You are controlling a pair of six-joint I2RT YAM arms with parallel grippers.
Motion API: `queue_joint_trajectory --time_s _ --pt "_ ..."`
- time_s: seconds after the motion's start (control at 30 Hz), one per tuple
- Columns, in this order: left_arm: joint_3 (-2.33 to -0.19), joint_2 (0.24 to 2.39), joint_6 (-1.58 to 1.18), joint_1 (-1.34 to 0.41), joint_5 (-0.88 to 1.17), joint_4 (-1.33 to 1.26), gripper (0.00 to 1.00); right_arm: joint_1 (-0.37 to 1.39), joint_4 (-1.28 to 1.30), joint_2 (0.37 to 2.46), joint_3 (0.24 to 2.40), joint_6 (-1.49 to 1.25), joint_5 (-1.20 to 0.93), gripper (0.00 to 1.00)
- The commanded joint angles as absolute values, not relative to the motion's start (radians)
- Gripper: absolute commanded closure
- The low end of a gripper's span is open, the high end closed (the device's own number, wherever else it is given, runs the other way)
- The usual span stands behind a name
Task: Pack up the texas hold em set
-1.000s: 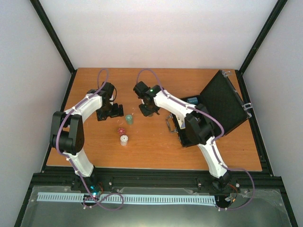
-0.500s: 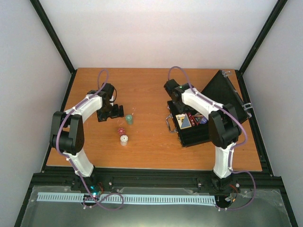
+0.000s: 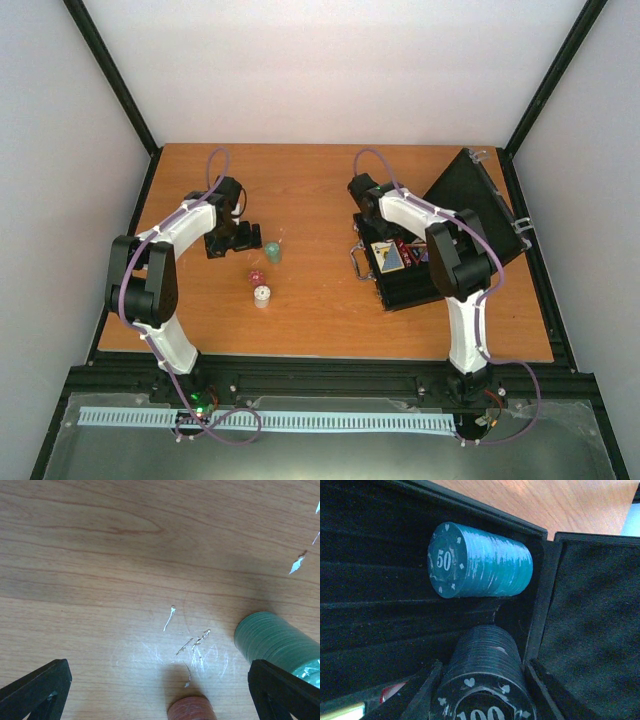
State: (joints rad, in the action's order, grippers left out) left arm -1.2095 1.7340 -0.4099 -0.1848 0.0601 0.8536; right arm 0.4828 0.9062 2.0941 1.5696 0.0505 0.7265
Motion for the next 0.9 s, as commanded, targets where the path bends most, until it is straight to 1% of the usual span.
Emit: queue_joint_trajectory --time_s 0.0,0.1,0.17,0.2,0.3,0.37,0.47,0.53,0.63,0.87 --pt "-1.226 1.742 -0.391 -0.178 0.056 0.857 0.0 0.456 0.88 2.098 1.575 0.061 0.776 0.71" --pt "-1.227 1.747 -0.391 -0.178 0.054 0.858 0.0 0.443 0.883 2.101 1.576 0.056 0.779 0.7" --pt "-1.229 1.751 -0.392 -0.178 0.057 0.858 0.0 0.437 0.882 2.106 1.574 0.058 0.789 0.65" --pt "-1.231 1.753 -0.393 -0.178 0.057 0.857 0.0 0.435 0.884 2.111 1.575 0.058 0.794 0.58" --pt "-1.239 1.756 -0.391 -0.178 0.058 0.858 0.0 0.431 0.881 2.116 1.571 0.058 0.783 0.33" --pt "-1.241 1.759 -0.39 -0.178 0.058 0.859 0.0 0.431 0.881 2.113 1.574 0.055 0.762 0.23" --pt "-1.243 1.762 -0.391 -0.178 0.057 0.859 0.0 0.431 0.881 2.105 1.57 0.05 0.744 0.13" --pt "-1.241 1.76 -0.392 -0.178 0.058 0.859 0.0 0.43 0.886 2.094 1.568 0.047 0.712 0.11" --pt "-1.242 1.761 -0.39 -0.178 0.058 0.859 0.0 0.434 0.89 2.051 1.557 0.04 0.607 0.1" --pt "-1.242 1.752 -0.393 -0.179 0.061 0.859 0.0 0.439 0.927 1.908 1.531 0.02 0.152 0.11"
